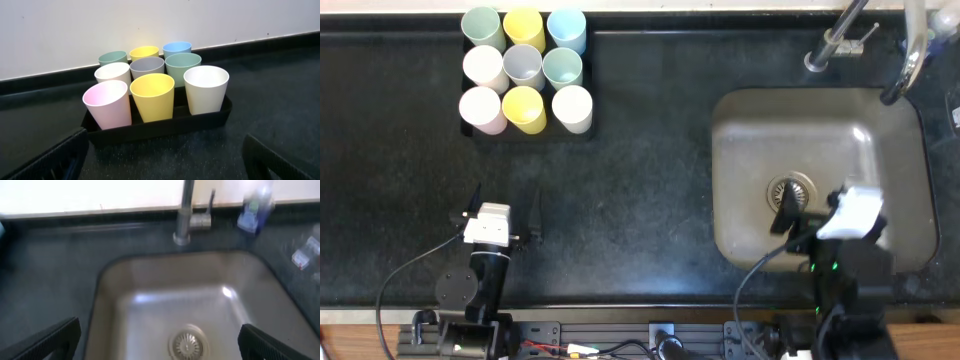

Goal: Store Cups

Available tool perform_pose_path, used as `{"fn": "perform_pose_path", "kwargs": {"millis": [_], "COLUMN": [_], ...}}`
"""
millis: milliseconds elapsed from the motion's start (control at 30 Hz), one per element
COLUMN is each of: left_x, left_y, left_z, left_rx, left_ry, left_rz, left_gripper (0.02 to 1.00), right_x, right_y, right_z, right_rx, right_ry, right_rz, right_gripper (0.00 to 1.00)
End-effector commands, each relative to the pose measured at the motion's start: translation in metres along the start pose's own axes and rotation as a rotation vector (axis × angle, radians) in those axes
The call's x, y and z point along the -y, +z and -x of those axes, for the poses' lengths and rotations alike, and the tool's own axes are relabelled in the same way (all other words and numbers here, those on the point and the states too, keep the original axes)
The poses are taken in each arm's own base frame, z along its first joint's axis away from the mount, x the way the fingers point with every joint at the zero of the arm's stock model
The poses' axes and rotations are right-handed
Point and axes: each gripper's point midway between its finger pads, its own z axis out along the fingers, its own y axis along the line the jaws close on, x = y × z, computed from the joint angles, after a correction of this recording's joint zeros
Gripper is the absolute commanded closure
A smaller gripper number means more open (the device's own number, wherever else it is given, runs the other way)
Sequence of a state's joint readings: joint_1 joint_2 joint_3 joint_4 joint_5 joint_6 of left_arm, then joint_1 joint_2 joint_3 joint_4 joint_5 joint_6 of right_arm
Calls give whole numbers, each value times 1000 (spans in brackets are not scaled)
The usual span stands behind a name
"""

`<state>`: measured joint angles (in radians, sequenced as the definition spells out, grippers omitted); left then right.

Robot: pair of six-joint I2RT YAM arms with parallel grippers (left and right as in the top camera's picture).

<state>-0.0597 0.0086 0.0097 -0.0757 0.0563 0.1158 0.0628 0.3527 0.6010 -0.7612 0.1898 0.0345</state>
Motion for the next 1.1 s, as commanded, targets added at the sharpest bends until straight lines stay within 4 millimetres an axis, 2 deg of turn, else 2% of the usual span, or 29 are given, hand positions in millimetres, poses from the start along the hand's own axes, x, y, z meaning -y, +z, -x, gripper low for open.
{"fn": "perform_pose_path", "kwargs": {"millis": [33, 133, 300, 400, 467, 667, 767, 833, 1000, 1100], "left_x": [2, 2, 2, 2, 2, 2, 2, 2, 2, 2], "left_y": [0, 0, 0, 0, 0, 0, 0, 0, 0, 0], "left_z": [0, 0, 0, 0, 0, 0, 0, 0, 0, 0], "left_rx": [2, 2, 2, 2, 2, 2, 2, 2, 2, 2], "left_ry": [19, 19, 19, 19, 19, 19, 19, 19, 18, 19], "left_rz": [-10, -10, -10, -10, -10, -10, -10, -10, -9, -10], "left_gripper": [20, 20, 20, 20, 20, 23, 20, 20, 20, 20], "right_x": [8, 11, 14, 16, 16, 10, 8, 8, 7, 7], "right_y": [-5, -9, -9, -5, 2, 27, 40, 49, 44, 44], "right_z": [-61, -81, -81, -72, -55, -32, -28, -36, -23, -24], "right_rx": [-124, -205, -189, -105, 25, 237, 336, 358, 454, 452], "right_ry": [-17, -31, -19, 3, 30, 64, 80, 83, 98, 97], "right_rz": [-21, -30, -45, -50, -49, -27, -16, -14, -3, -2], "right_gripper": [3, 3, 3, 3, 5, 5, 3, 3, 3, 5]}}
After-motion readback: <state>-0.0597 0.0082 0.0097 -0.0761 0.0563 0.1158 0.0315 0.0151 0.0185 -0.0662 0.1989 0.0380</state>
